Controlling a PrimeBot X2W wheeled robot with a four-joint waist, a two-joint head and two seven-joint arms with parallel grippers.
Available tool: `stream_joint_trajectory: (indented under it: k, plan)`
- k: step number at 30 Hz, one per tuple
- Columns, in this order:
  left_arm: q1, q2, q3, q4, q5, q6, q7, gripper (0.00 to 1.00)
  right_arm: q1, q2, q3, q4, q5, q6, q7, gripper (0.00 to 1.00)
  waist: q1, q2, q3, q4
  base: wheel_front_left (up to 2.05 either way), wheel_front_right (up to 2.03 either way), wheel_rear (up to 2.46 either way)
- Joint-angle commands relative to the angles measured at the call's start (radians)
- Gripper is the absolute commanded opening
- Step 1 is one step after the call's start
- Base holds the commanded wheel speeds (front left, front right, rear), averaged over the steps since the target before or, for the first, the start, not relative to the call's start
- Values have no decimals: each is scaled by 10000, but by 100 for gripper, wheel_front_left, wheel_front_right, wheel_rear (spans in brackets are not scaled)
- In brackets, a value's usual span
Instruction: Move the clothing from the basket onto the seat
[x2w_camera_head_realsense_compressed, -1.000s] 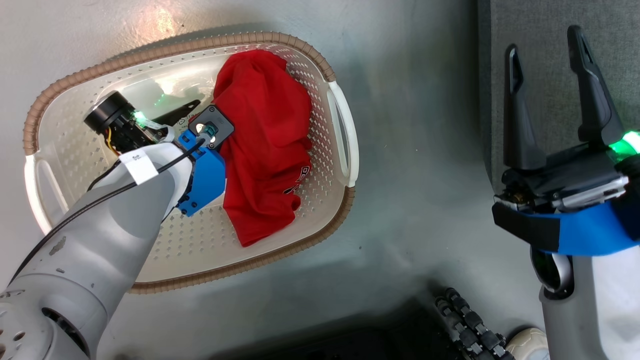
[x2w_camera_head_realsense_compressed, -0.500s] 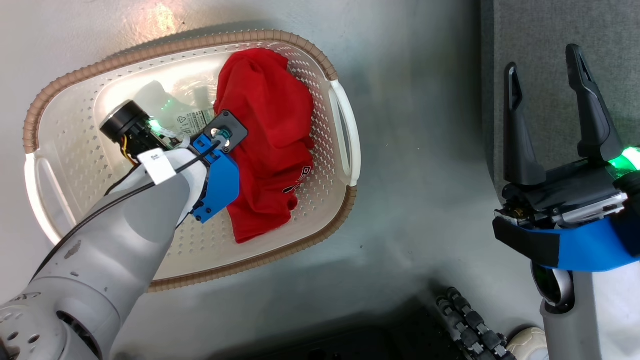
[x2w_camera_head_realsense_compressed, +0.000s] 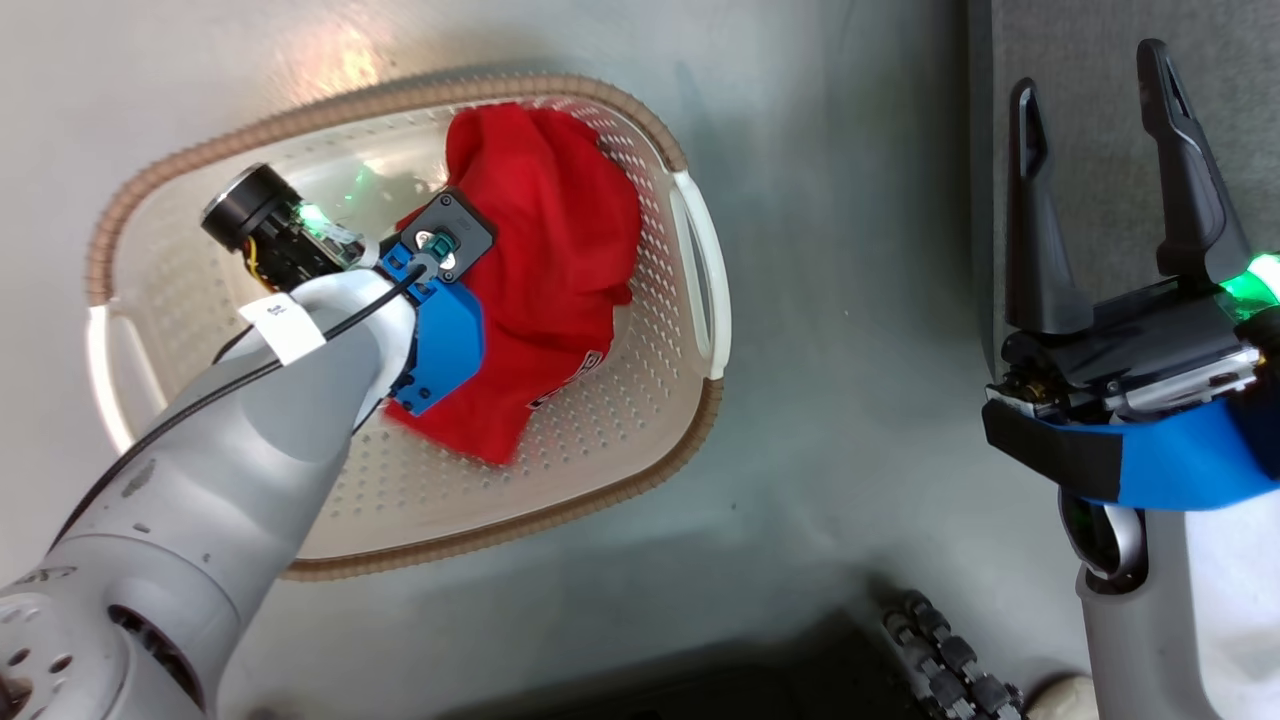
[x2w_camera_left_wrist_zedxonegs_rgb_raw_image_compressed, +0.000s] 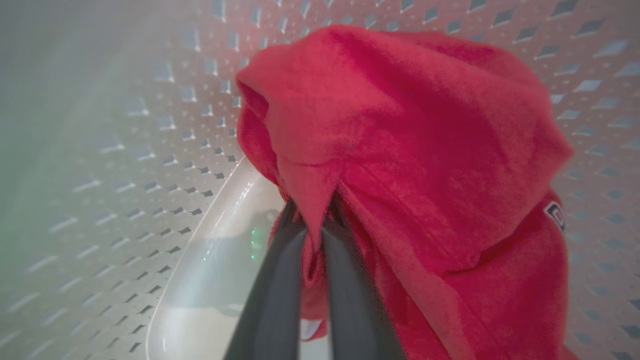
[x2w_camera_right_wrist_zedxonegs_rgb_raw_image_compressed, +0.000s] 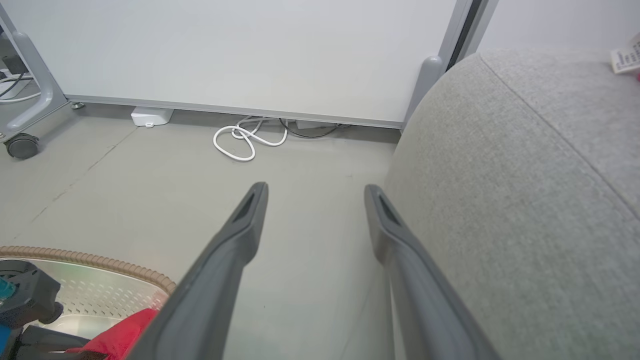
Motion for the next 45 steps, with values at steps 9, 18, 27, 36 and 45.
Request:
stream_joint_trajectory:
  k: [9, 18, 27, 36, 45]
  plan:
    - [304, -428, -8, -85, -670, -1, -953, 0, -206, -42, -156, 569, -62, 1, -34, 100, 0, 0, -1592, 723, 0, 0, 0]
    - [825, -437, 542, -603, -1250, -1, -1174, 0, 130, -128, -283, 1158, 94, 1, -34, 100, 0, 0, -3392, 1229, 0, 0, 0]
    - [2096, 27, 2241, -2110, -826, 418, -1174, 0, 706, -120, -328, 1733, 275, 1, -33, 100, 0, 0, -5372, 1388, 0, 0, 0]
    - [3596, 303, 4495, -3996, 39, 751, -1174, 0, 1509, -89, -381, 2204, 438, 1, -34, 100, 0, 0, -7150, 1507, 0, 0, 0]
    - [4772, 295, 6307, -5906, 1263, 680, -1175, 0, 2296, -63, -425, 2508, 553, 1, -34, 100, 0, 0, -8709, 1609, 0, 0, 0]
